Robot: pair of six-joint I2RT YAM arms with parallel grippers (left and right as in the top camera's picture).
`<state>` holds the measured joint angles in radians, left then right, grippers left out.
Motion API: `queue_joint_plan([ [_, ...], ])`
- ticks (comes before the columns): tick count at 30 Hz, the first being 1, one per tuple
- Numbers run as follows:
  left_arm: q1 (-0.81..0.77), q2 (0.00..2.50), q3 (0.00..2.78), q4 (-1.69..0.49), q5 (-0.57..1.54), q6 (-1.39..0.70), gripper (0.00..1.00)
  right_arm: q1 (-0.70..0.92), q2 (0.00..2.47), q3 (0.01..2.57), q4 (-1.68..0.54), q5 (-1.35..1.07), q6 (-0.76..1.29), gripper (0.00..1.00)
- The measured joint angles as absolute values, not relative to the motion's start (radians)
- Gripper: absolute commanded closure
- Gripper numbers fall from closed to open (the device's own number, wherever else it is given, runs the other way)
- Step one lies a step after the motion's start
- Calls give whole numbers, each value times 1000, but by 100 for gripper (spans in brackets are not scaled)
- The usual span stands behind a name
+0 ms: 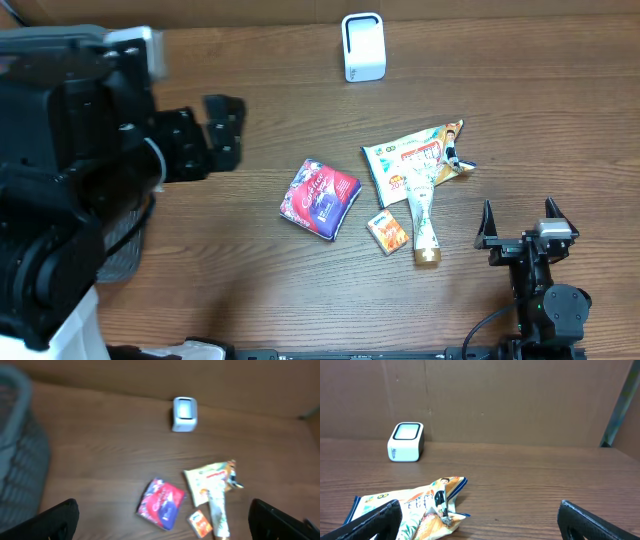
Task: Scan the item barcode
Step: 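Retract the left arm and swing the right gripper toward the tube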
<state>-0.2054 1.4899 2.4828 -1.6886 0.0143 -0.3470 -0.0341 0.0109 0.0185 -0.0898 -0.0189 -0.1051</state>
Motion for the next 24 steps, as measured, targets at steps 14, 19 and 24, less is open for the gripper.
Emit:
queue_joint_plan([
  [14, -162, 1604, 2177, -1600, 18, -459, 0, -34, 10, 19, 330, -491, -104, 0],
  [19, -162, 1660, 2177, -1600, 18, -474, 0, -34, 11, 27, 373, -656, -84, 0],
  [24, -162, 1737, 2177, -1601, 18, -478, 0, -41, 76, 221, 89, -704, -95, 0],
])
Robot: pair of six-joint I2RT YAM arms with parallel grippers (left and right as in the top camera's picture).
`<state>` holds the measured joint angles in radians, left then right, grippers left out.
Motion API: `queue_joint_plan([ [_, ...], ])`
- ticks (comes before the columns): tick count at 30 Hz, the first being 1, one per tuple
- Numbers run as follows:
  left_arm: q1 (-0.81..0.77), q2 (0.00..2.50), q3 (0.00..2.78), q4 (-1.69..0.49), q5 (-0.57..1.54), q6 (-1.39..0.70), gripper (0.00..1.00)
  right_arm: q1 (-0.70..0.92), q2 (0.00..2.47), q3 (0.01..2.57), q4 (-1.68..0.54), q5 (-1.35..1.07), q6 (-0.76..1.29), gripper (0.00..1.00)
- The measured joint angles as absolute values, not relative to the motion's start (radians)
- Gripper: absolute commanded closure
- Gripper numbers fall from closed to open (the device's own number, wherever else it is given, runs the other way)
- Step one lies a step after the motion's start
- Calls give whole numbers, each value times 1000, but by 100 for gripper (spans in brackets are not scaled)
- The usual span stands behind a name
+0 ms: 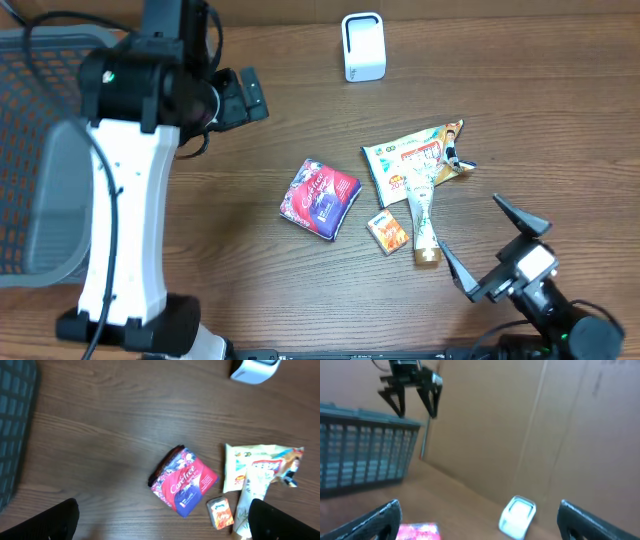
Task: Scan the item barcode
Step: 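Retract the left arm and swing the right gripper toward the tube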
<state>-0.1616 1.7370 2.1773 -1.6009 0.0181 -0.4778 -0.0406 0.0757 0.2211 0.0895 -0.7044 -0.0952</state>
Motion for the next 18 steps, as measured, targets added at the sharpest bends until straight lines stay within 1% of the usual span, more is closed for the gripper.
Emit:
queue_joint_plan([
  [5, -162, 1813, 2177, -1601, 18, -480, 0, -58, 353, 580, -284, -718, -168, 0],
  [11, -162, 1891, 2173, -1601, 18, -481, 0, -59, 863, 1124, -876, -717, -218, 0],
  [14, -162, 1931, 2173, -1600, 20, -481, 0, -59, 1068, 1346, -1073, -731, -222, 0],
  [17, -162, 1959, 2172, -1599, 36, -481, 0, -59, 1216, 1484, -1232, -780, -226, 0],
  [18, -162, 1965, 2172, -1598, 42, -481, 0, -59, 1238, 1497, -1254, -792, -225, 7],
])
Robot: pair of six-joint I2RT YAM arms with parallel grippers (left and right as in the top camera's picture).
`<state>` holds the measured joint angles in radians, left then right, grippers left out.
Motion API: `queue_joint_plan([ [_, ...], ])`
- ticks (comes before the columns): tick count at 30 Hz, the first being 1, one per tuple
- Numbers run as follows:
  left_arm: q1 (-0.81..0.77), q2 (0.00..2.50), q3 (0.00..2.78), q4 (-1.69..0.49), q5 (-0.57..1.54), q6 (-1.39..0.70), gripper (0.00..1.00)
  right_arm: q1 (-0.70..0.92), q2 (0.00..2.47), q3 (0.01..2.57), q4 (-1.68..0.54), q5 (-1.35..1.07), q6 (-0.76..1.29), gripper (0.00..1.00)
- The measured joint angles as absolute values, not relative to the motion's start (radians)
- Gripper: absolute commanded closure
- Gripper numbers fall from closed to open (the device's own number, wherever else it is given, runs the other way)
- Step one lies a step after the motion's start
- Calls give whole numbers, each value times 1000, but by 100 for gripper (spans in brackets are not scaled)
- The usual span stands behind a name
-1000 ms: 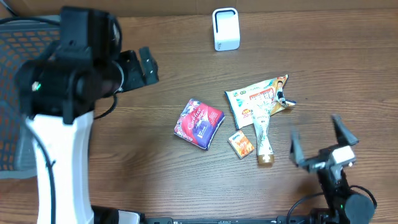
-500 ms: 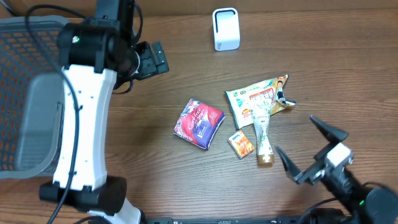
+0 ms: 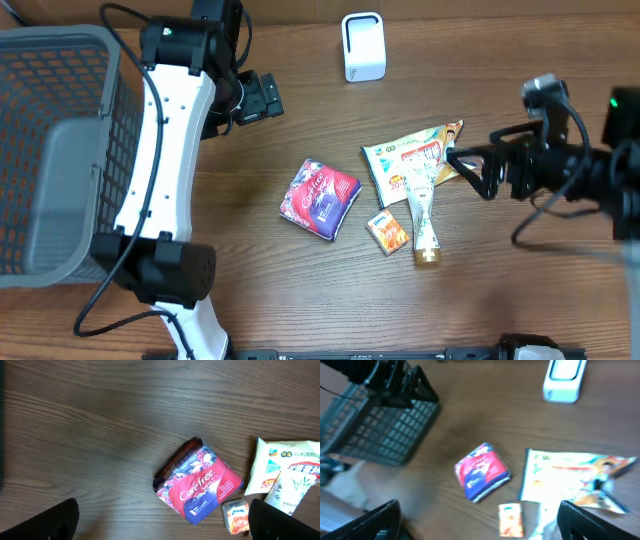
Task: Scan the item barcode
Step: 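Retract the left arm and swing the right gripper toward the tube, then grasp the Pantene tube with the right gripper and lift it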
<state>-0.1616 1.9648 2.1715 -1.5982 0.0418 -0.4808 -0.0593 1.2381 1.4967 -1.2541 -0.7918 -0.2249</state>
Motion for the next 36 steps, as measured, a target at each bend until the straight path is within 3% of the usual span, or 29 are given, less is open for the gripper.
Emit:
queue_joint_plan([
  [1, -162, 1970, 2172, -1596, 50, -481, 0, -59, 1274, 1507, -1278, -810, -227, 16],
  [2, -162, 1973, 2172, -1593, 55, -481, 0, -59, 1300, 1509, -1287, -820, -233, 16],
  [4, -162, 1977, 2172, -1593, 64, -481, 0, -59, 1350, 1509, -1316, -830, -223, 0],
  [8, -162, 1981, 2172, -1593, 72, -481, 0, -27, 1431, 1509, -1328, -761, -197, 0],
  [12, -162, 1981, 2172, -1593, 75, -481, 0, 60, 1469, 1493, -1291, -564, -47, 6],
  [15, -162, 1981, 2172, -1592, 75, -481, 0, 115, 1501, 1443, -1242, -427, 65, 27],
  [24, -162, 1981, 2172, -1593, 78, -481, 0, 194, 1565, 1208, -988, -250, 282, 32],
  [36, -162, 1981, 2172, -1593, 78, -481, 0, 202, 1564, 940, -801, -220, 336, 38],
])
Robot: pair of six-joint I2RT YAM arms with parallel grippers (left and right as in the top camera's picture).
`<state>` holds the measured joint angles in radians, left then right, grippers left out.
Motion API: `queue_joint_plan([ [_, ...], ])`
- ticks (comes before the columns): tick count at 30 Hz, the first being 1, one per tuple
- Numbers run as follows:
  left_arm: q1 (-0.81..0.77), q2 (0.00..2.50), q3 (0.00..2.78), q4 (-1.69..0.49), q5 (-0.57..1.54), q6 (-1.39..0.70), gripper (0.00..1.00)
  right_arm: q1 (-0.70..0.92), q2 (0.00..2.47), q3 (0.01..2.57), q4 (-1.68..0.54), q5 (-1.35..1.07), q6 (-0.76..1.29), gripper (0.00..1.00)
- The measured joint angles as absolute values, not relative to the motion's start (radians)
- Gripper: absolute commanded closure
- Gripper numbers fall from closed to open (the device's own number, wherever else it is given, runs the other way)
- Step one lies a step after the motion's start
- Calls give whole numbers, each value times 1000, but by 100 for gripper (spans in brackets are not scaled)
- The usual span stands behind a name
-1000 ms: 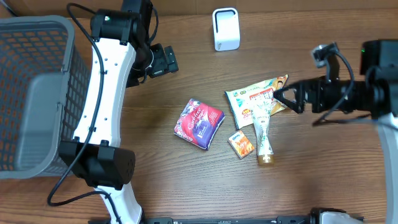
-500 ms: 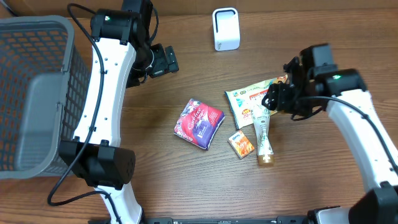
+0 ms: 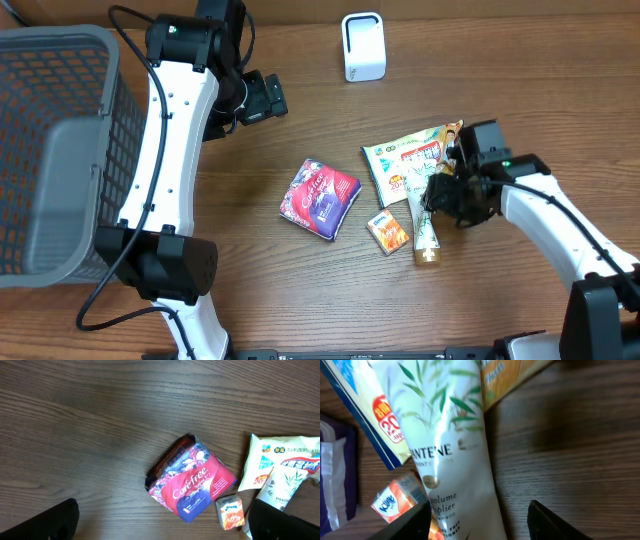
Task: Scan the item barcode
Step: 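Grasp the Pantene tube with the right gripper and lift it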
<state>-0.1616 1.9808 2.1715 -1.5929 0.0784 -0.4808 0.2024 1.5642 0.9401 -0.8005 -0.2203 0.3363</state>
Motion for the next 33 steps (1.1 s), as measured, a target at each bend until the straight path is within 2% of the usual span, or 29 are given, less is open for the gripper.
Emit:
queue_joint_plan([
  [9, -162, 1981, 2172, -1593, 78, -481, 0, 286, 1565, 907, -745, -244, 336, 37],
  [13, -162, 1981, 2172, -1593, 78, -481, 0, 325, 1564, 905, -749, -174, 362, 38],
  [18, -162, 1981, 2172, -1593, 78, -481, 0, 327, 1565, 878, -719, -122, 385, 56],
  [21, -162, 1981, 2172, -1593, 78, -481, 0, 327, 1565, 874, -701, -107, 401, 60],
  [25, -162, 1981, 2172, -1593, 78, -481, 0, 327, 1565, 874, -684, -97, 407, 59],
  [28, -162, 1981, 2172, -1593, 78, -481, 0, 327, 1565, 871, -672, -96, 410, 53],
  [33, -162, 1981, 2172, -1593, 78, -481, 0, 327, 1565, 828, -637, -95, 414, 52],
])
